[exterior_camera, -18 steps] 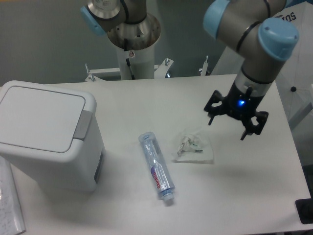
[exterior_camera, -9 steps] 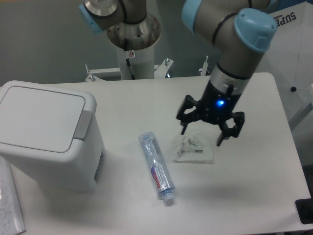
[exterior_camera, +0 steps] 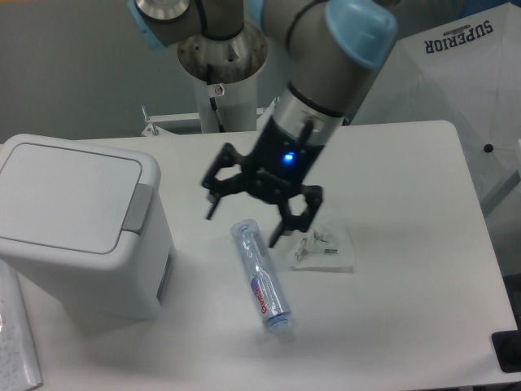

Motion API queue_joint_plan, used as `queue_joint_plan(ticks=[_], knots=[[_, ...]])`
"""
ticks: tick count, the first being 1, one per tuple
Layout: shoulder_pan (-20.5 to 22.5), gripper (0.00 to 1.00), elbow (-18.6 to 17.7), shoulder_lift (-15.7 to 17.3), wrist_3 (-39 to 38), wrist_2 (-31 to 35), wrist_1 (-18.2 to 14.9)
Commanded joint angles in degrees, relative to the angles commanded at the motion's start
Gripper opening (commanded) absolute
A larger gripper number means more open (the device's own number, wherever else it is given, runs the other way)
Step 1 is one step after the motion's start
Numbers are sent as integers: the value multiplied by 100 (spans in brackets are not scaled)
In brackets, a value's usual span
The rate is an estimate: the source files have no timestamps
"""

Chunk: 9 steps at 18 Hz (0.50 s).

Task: Open the trash can
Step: 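Lower the gripper fingers onto the edge of the trash can lid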

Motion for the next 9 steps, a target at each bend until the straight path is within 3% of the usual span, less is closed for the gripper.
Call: queue_joint_plan(ticks=[9], knots=[[-211,100,-458,194,9,44,26]])
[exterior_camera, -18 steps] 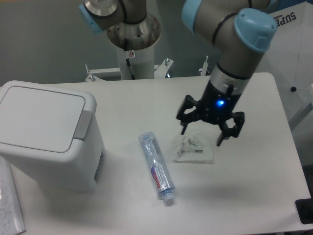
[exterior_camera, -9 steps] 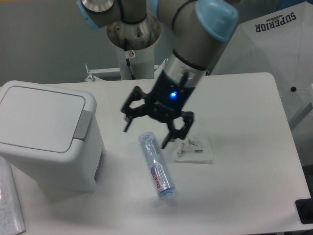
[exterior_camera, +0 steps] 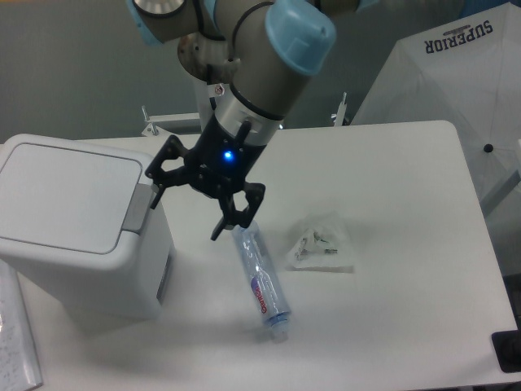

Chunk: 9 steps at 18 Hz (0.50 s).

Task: Open the trash can
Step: 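Lower the gripper fingers onto the edge of the trash can lid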

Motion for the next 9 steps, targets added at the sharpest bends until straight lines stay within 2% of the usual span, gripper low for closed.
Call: queue_joint_plan(ticks=[5,9], knots=[[-35,100,0,-53,0,0,26],[-79,100,-35,-132,-17,9,237]])
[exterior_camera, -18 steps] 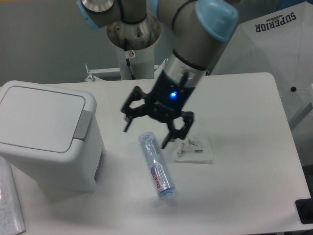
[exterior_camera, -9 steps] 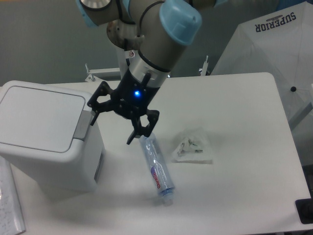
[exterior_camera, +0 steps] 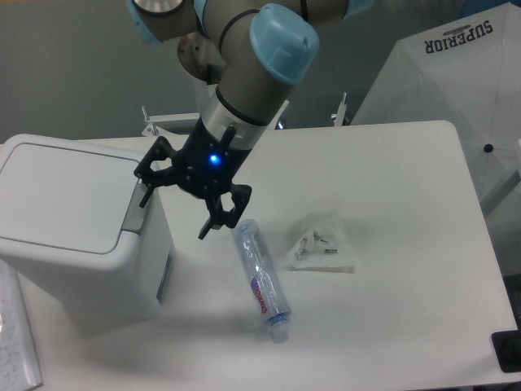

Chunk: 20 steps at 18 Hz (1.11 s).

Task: Open the trash can
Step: 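Push the lid edge with the gripper to flip the lid open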

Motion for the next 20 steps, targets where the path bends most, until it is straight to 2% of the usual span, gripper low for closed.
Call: queue_joint_plan(ticks=[16,20], knots=[[-27,100,-35,-44,-18,9,9],[26,100,201,-26,-123,-17,0]])
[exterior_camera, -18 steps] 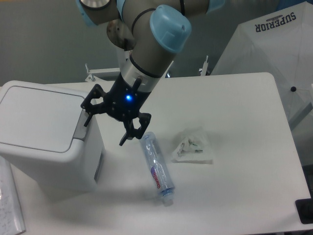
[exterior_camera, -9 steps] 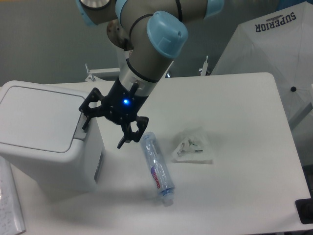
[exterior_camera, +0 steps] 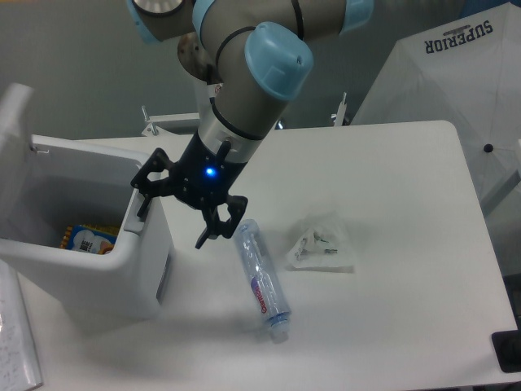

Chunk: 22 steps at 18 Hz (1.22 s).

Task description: Open the trash can

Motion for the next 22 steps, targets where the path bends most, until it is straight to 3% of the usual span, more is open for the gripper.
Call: queue_joint_plan(ticks=[4,7,10,16,22], knots=[[316,100,71,9,70,0,78],[649,100,-25,-26,79,17,666],[1010,100,-17,-70,123,9,869],[1380,100,71,-509,737,61,1151],[1380,100,80,-685,1625,1712,1151]])
